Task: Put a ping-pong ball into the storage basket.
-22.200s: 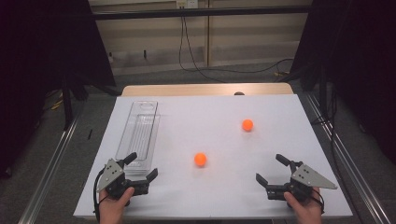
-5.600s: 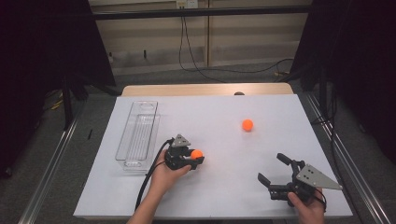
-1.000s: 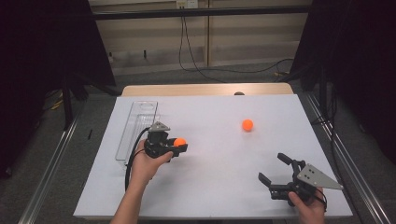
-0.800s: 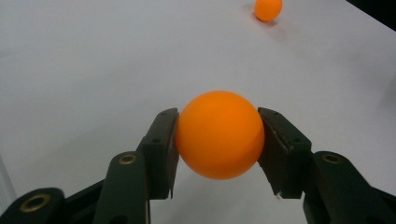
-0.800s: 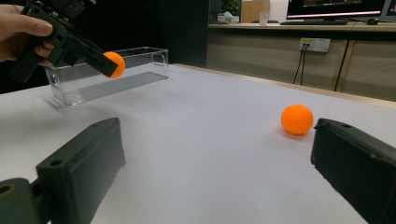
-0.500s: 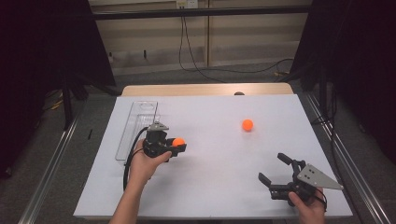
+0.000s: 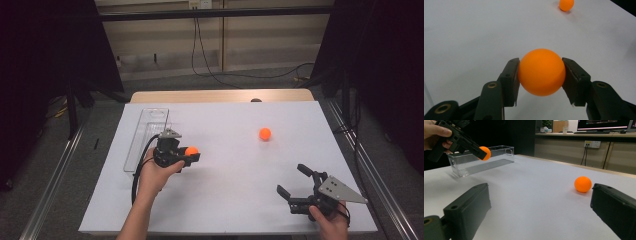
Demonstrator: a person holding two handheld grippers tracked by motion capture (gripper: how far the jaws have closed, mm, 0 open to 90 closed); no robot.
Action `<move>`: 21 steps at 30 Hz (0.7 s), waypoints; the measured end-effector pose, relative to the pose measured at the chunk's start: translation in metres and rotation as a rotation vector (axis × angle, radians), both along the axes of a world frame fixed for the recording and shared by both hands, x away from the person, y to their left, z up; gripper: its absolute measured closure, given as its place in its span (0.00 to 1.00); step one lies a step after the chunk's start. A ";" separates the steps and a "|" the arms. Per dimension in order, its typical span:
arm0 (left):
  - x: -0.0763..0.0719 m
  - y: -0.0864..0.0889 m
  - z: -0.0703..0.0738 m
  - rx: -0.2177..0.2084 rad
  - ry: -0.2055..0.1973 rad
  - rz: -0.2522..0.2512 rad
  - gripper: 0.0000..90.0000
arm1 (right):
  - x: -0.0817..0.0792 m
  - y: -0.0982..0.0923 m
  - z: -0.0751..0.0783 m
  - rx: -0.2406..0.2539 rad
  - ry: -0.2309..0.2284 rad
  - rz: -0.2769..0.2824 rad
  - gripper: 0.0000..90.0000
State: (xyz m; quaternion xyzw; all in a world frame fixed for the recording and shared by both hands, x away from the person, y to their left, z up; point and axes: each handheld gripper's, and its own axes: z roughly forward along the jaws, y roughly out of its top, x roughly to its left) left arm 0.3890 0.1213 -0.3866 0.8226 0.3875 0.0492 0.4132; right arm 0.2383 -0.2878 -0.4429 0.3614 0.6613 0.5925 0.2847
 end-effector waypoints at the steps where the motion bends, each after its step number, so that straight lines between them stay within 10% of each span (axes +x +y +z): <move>1: 0.000 0.000 0.000 0.003 0.001 0.003 0.57 | 0.000 0.000 0.000 0.000 0.000 0.000 0.02; 21: 0.007 0.009 0.008 0.022 0.032 0.013 0.57 | 0.000 -0.002 0.000 0.006 0.001 -0.010 0.02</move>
